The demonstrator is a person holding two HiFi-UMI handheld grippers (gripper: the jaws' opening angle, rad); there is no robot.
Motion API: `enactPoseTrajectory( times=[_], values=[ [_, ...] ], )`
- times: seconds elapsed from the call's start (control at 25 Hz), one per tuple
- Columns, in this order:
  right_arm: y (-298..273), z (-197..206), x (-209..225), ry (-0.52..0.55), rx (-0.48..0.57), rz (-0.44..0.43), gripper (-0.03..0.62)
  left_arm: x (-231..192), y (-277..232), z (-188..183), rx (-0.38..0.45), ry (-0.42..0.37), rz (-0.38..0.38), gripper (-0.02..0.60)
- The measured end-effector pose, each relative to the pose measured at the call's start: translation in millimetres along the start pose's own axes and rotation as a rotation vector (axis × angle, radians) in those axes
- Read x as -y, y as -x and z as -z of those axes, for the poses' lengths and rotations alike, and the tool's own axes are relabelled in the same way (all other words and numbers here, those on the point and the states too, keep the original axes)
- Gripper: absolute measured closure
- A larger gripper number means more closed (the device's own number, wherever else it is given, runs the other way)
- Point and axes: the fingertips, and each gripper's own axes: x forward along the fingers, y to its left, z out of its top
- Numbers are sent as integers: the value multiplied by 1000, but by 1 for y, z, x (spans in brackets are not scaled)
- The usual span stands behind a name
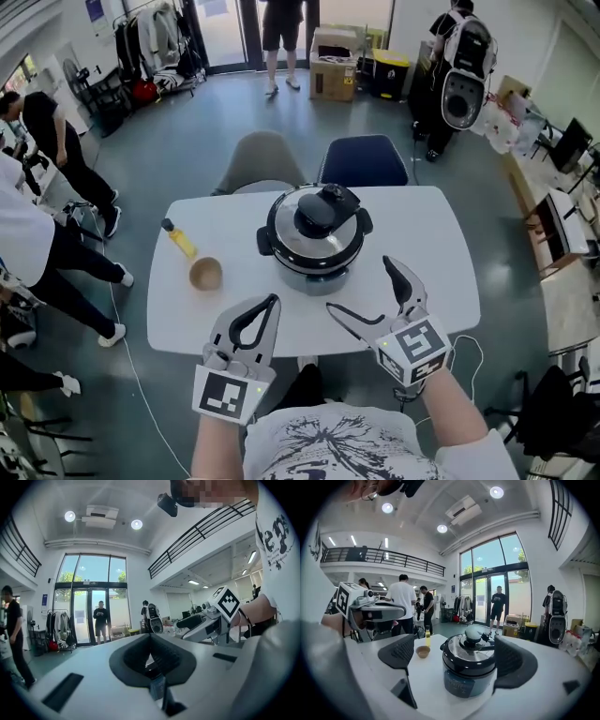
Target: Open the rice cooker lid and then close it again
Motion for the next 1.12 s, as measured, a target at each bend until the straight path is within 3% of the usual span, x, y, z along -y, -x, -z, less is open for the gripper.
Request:
enactPoseTrajectory(
  times=[0.2, 0.56, 0.72, 1.04, 1.12],
  values=[
    [-75, 14, 30, 47, -77, -9, 66, -39, -48, 25, 41, 31, 34, 568],
    [-219, -16, 75, 76, -405, -32, 63, -148, -123, 17, 33, 60, 97, 568],
    [-249, -3, 85, 62, -536, -50, 77, -165, -140, 24, 33, 71, 123, 568],
    [-285, 22, 97, 37, -755, -65, 163, -181, -157, 38, 32, 65, 166, 568],
    [-288, 27, 98, 32, -789, -60, 189, -180, -157, 41, 10, 14, 198, 568]
  ],
)
